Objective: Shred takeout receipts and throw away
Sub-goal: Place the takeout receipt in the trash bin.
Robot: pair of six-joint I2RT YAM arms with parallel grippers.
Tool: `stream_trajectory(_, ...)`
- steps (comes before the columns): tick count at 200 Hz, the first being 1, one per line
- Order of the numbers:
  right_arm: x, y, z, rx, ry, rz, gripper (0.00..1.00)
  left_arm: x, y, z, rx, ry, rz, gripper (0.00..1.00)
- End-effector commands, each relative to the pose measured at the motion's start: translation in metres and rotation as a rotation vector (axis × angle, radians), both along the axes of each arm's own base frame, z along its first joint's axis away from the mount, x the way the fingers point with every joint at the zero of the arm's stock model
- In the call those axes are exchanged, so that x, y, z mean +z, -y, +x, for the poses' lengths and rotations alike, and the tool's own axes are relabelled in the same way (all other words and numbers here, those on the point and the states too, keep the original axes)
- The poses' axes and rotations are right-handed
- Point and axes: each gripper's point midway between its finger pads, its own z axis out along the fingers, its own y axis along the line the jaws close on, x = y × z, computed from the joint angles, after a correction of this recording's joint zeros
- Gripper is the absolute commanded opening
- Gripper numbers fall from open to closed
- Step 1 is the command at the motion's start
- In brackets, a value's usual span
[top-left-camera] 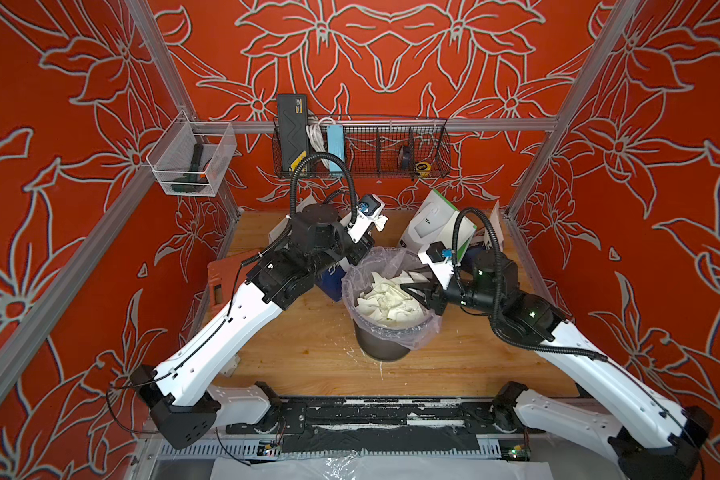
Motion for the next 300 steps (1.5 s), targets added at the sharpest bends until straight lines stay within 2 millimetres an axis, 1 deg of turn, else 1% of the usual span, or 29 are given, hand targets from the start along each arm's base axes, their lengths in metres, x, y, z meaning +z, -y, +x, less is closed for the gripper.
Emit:
stream_trajectory(1, 0.018, -0.009, 0.008, 0.015, 0.052, 0.045, 0.67, 0.016, 0.023, -0.027, -0.175, -0.045, -0.153, 0.00)
stream_trajectory(13, 0.024, -0.016, 0.009, 0.039, 0.055, 0.079, 0.71, 0.017, 0.027, -0.031, -0.201, -0.068, -0.206, 0.00)
stream_trajectory(41, 0.044, -0.032, 0.007, 0.122, 0.035, 0.204, 0.73, 0.024, 0.038, -0.045, -0.294, -0.101, -0.366, 0.01)
stream_trajectory(60, 0.057, -0.033, 0.009, 0.134, 0.044, 0.269, 0.73, 0.028, 0.042, -0.053, -0.343, -0.126, -0.436, 0.03)
stream_trajectory(69, 0.068, -0.033, 0.008, 0.152, 0.049, 0.316, 0.73, 0.028, 0.045, -0.057, -0.371, -0.150, -0.451, 0.07)
stream_trajectory(78, 0.078, -0.033, 0.006, 0.174, 0.054, 0.350, 0.73, 0.030, 0.046, -0.060, -0.389, -0.163, -0.469, 0.08)
stream_trajectory(89, 0.083, -0.031, 0.007, 0.173, 0.056, 0.367, 0.73, 0.030, 0.048, -0.064, -0.411, -0.175, -0.482, 0.09)
stream_trajectory(97, 0.082, -0.031, 0.009, 0.172, 0.054, 0.366, 0.72, 0.030, 0.047, -0.064, -0.411, -0.180, -0.487, 0.12)
stream_trajectory(108, 0.080, -0.031, 0.011, 0.170, 0.049, 0.362, 0.72, 0.027, 0.048, -0.064, -0.411, -0.188, -0.476, 0.21)
stream_trajectory(121, 0.078, -0.028, 0.013, 0.158, 0.047, 0.351, 0.72, 0.019, 0.047, -0.060, -0.385, -0.201, -0.447, 0.24)
stream_trajectory(131, 0.072, -0.025, 0.015, 0.139, 0.051, 0.319, 0.72, 0.014, 0.046, -0.058, -0.367, -0.214, -0.432, 0.29)
stream_trajectory(146, 0.067, -0.019, 0.016, 0.120, 0.060, 0.303, 0.72, 0.009, 0.046, -0.058, -0.365, -0.238, -0.413, 0.45)
stream_trajectory(154, 0.062, -0.017, 0.016, 0.116, 0.058, 0.287, 0.72, 0.007, 0.047, -0.060, -0.372, -0.246, -0.404, 0.46)
stream_trajectory(169, 0.053, -0.014, 0.015, 0.111, 0.071, 0.233, 0.71, 0.007, 0.047, -0.061, -0.373, -0.257, -0.395, 0.53)
stream_trajectory(182, 0.041, -0.008, 0.021, 0.066, 0.081, 0.172, 0.71, 0.007, 0.046, -0.062, -0.373, -0.262, -0.385, 0.57)
stream_trajectory(202, 0.030, -0.001, 0.026, 0.019, 0.092, 0.114, 0.70, 0.003, 0.048, -0.067, -0.396, -0.288, -0.369, 0.59)
stream_trajectory(208, 0.030, 0.000, 0.026, 0.017, 0.097, 0.111, 0.70, 0.002, 0.048, -0.068, -0.401, -0.292, -0.366, 0.60)
stream_trajectory(222, 0.031, -0.001, 0.023, 0.026, 0.097, 0.121, 0.71, -0.001, 0.047, -0.067, -0.394, -0.283, -0.349, 0.64)
stream_trajectory(243, 0.044, -0.006, 0.012, 0.092, 0.104, 0.185, 0.73, -0.001, 0.044, -0.069, -0.390, -0.264, -0.300, 0.71)
stream_trajectory(263, 0.049, -0.007, 0.006, 0.127, 0.135, 0.191, 0.74, -0.001, 0.043, -0.071, -0.397, -0.257, -0.262, 0.76)
stream_trajectory(274, 0.053, -0.008, 0.003, 0.149, 0.156, 0.206, 0.74, -0.008, 0.045, -0.071, -0.405, -0.273, -0.230, 0.77)
stream_trajectory(290, 0.062, -0.013, -0.007, 0.216, 0.164, 0.236, 0.75, -0.020, 0.052, -0.070, -0.438, -0.316, -0.194, 0.77)
stream_trajectory(300, 0.065, -0.015, -0.008, 0.229, 0.169, 0.241, 0.75, -0.025, 0.058, -0.073, -0.472, -0.343, -0.186, 0.77)
